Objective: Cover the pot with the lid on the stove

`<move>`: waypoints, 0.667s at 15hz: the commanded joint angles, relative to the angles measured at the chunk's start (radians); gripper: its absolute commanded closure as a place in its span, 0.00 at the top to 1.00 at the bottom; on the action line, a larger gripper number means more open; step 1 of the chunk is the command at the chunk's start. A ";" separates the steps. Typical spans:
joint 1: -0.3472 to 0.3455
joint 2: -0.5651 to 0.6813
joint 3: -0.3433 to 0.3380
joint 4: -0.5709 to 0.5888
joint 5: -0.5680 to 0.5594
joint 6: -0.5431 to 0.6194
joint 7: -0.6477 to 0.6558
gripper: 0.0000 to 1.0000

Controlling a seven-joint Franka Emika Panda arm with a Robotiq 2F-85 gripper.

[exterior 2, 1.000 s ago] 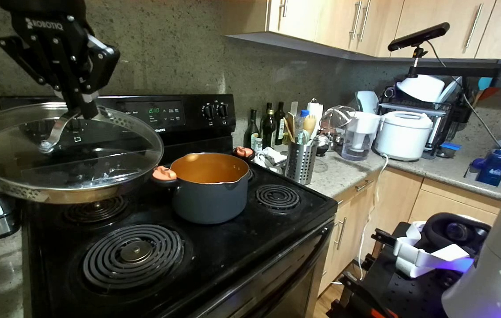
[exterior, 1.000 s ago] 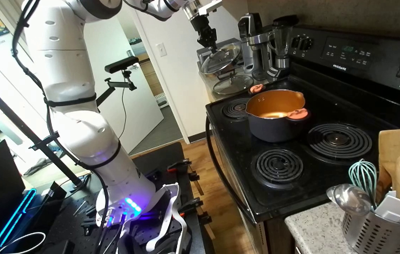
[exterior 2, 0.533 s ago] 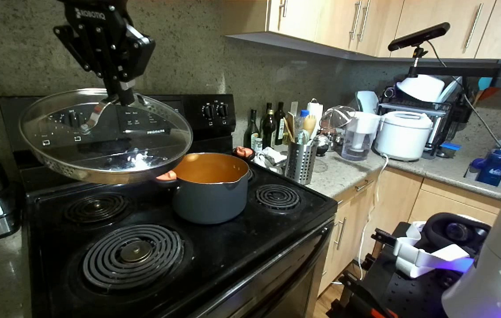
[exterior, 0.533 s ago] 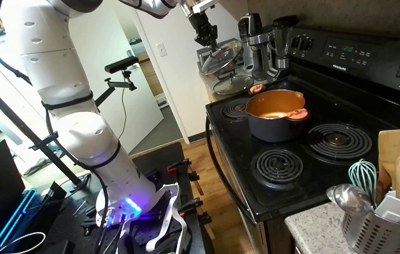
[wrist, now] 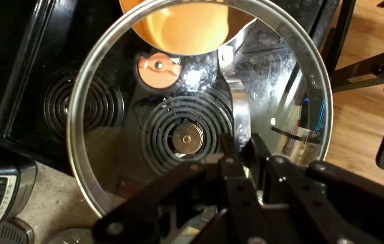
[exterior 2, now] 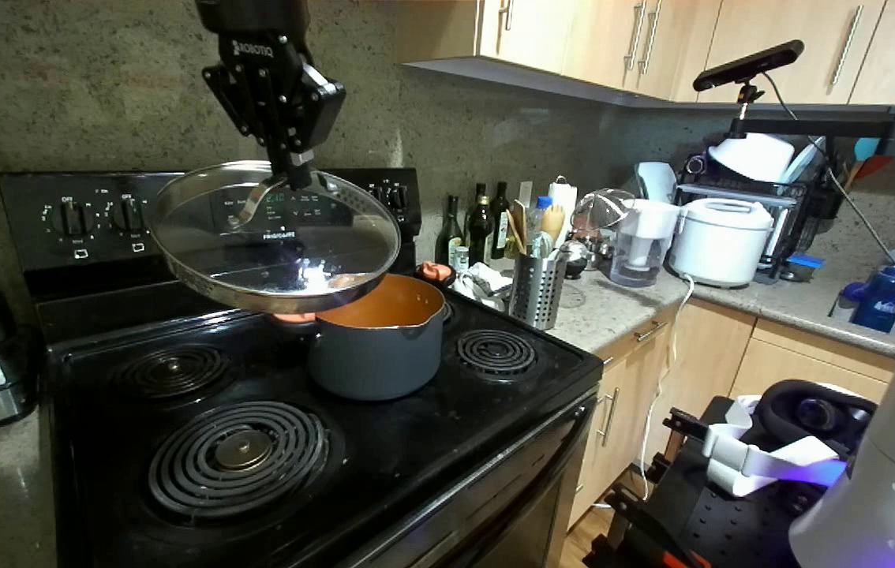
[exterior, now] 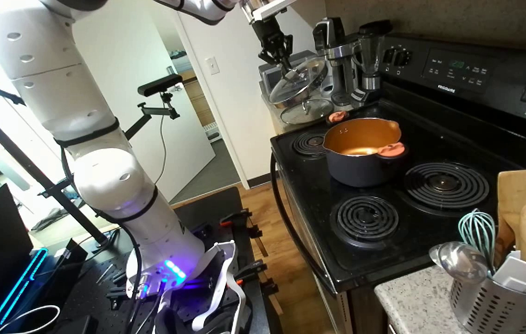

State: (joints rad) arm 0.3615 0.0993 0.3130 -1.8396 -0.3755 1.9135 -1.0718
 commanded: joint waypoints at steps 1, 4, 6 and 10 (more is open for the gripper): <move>-0.053 -0.071 -0.023 -0.064 0.026 0.048 0.024 0.04; -0.088 -0.078 -0.049 -0.079 0.034 0.065 0.028 0.04; -0.106 -0.081 -0.063 -0.088 0.041 0.079 0.027 0.04; -0.128 -0.087 -0.081 -0.105 0.056 0.095 0.026 0.04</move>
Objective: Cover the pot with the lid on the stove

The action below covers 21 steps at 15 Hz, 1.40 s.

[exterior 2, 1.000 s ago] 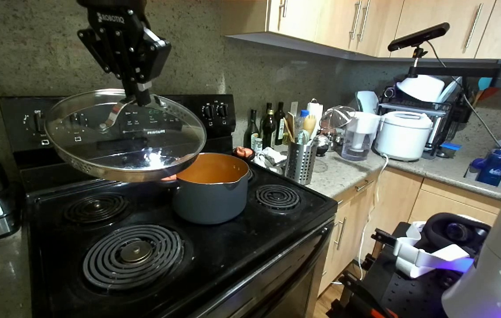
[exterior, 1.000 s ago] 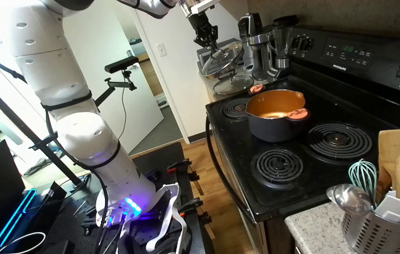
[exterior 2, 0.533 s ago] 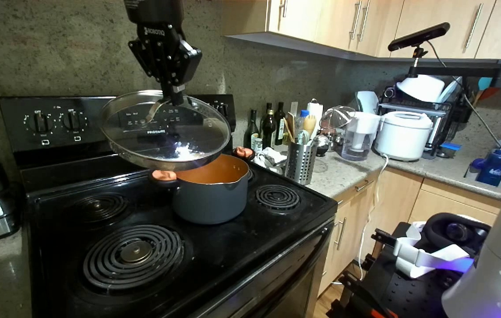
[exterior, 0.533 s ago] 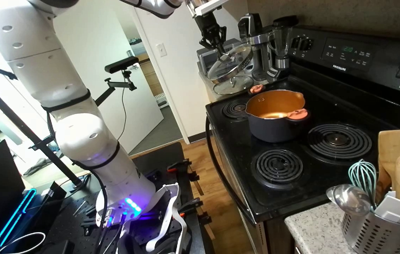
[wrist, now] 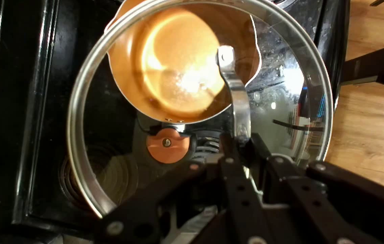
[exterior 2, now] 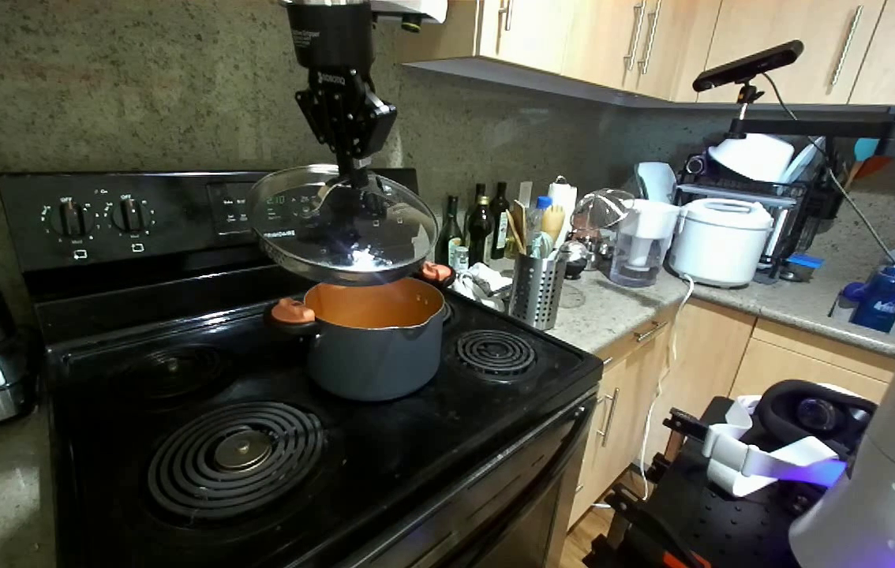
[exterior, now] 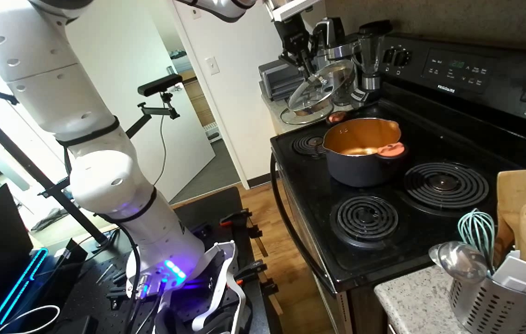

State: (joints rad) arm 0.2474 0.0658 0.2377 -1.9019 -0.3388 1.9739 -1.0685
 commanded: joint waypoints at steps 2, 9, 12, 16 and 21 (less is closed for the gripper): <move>-0.021 -0.058 -0.009 -0.051 0.024 0.041 0.022 0.04; -0.023 -0.075 -0.012 -0.077 0.017 0.065 0.030 0.04; -0.018 -0.014 -0.008 -0.035 0.012 0.027 0.010 0.15; -0.018 0.002 -0.008 -0.036 0.012 0.027 0.010 0.15; -0.018 0.002 -0.008 -0.036 0.012 0.027 0.010 0.04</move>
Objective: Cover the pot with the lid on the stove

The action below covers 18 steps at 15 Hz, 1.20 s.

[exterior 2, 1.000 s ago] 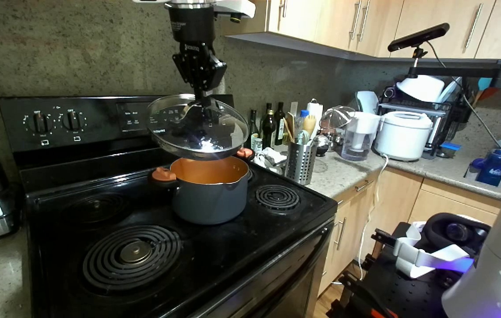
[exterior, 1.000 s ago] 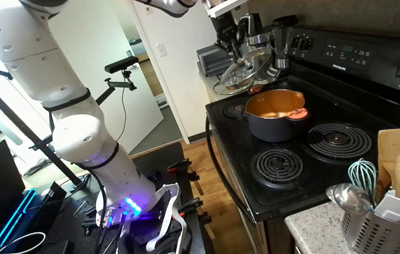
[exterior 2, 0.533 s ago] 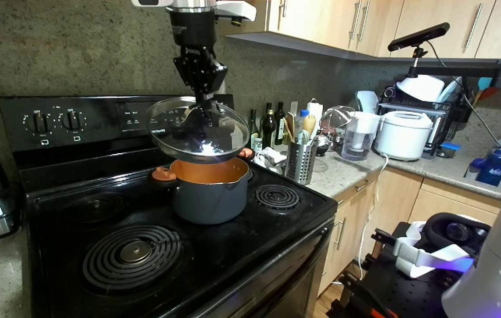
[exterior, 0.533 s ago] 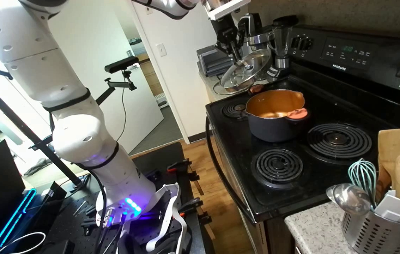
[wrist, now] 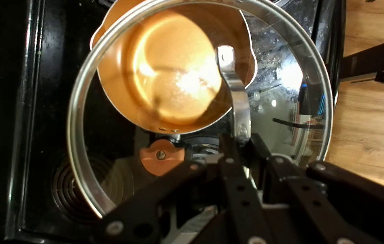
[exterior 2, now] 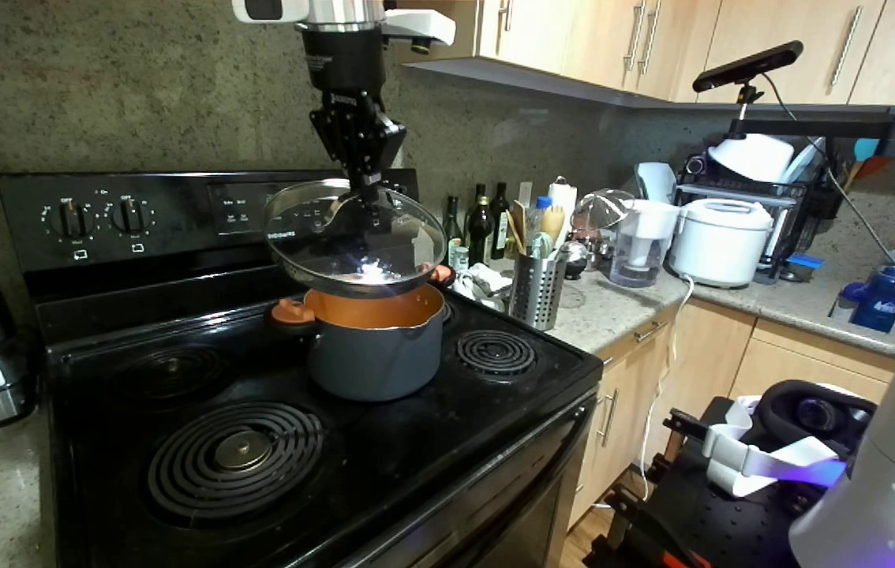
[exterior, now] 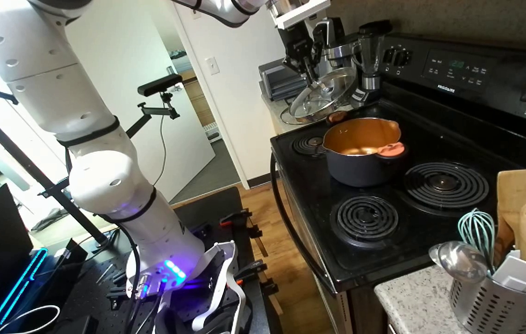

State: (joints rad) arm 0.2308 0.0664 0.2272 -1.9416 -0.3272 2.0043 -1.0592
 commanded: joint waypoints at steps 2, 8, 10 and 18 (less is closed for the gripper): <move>-0.001 0.014 0.003 0.012 0.001 -0.004 0.003 0.04; -0.006 0.043 0.001 0.024 0.014 0.001 0.008 0.04; -0.009 0.046 0.000 0.032 0.023 -0.002 0.019 0.04; -0.028 0.065 -0.015 0.066 0.110 -0.001 0.106 0.04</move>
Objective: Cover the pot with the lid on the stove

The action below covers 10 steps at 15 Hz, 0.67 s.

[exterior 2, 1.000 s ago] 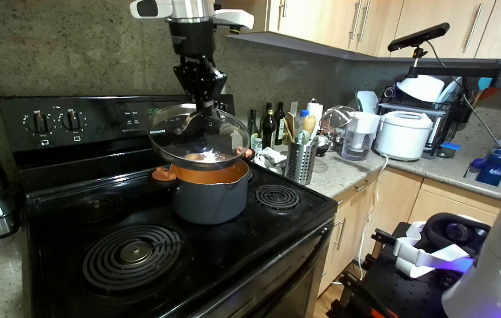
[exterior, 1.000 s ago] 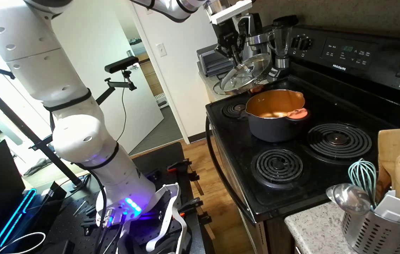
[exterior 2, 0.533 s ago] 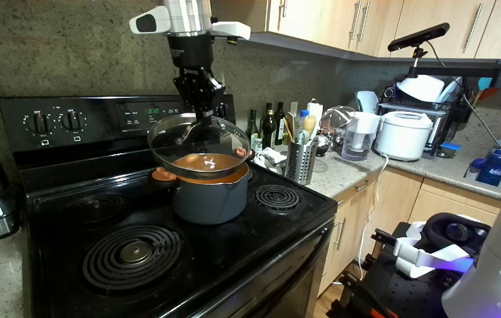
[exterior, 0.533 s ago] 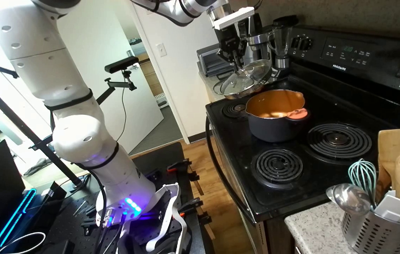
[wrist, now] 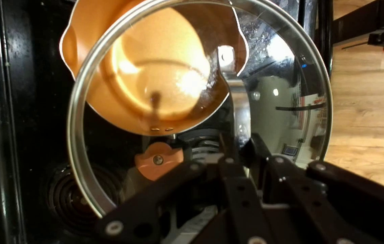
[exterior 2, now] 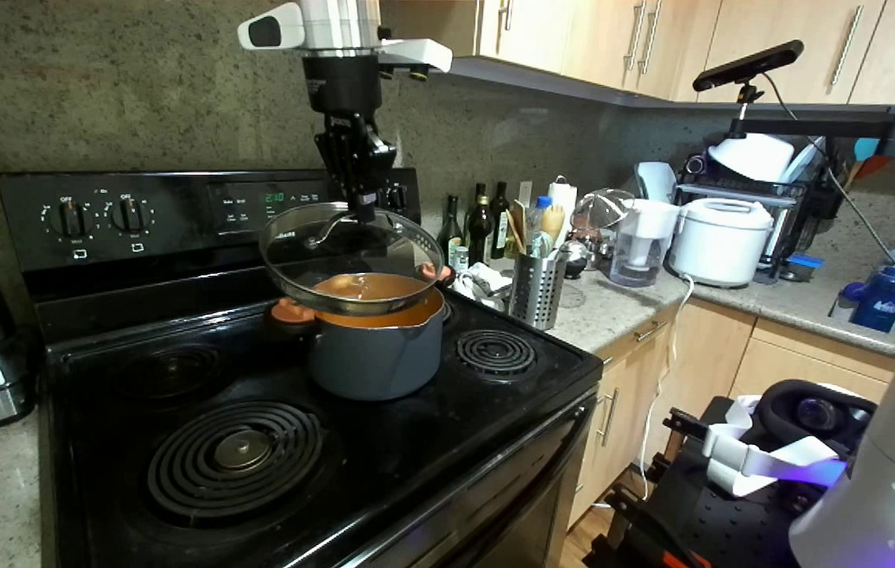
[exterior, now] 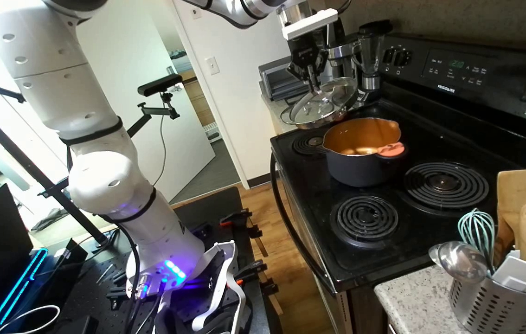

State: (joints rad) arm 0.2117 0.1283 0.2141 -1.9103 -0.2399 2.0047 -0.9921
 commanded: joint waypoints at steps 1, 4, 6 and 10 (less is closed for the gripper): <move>-0.012 0.006 -0.004 0.039 0.025 -0.001 0.049 0.04; -0.021 0.014 -0.008 0.053 0.030 -0.002 0.071 0.04; -0.028 0.020 -0.012 0.063 0.032 -0.001 0.082 0.04; -0.043 0.040 -0.024 0.086 0.037 -0.003 0.086 0.04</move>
State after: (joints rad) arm 0.1791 0.1579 0.1973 -1.8646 -0.2189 2.0047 -0.9299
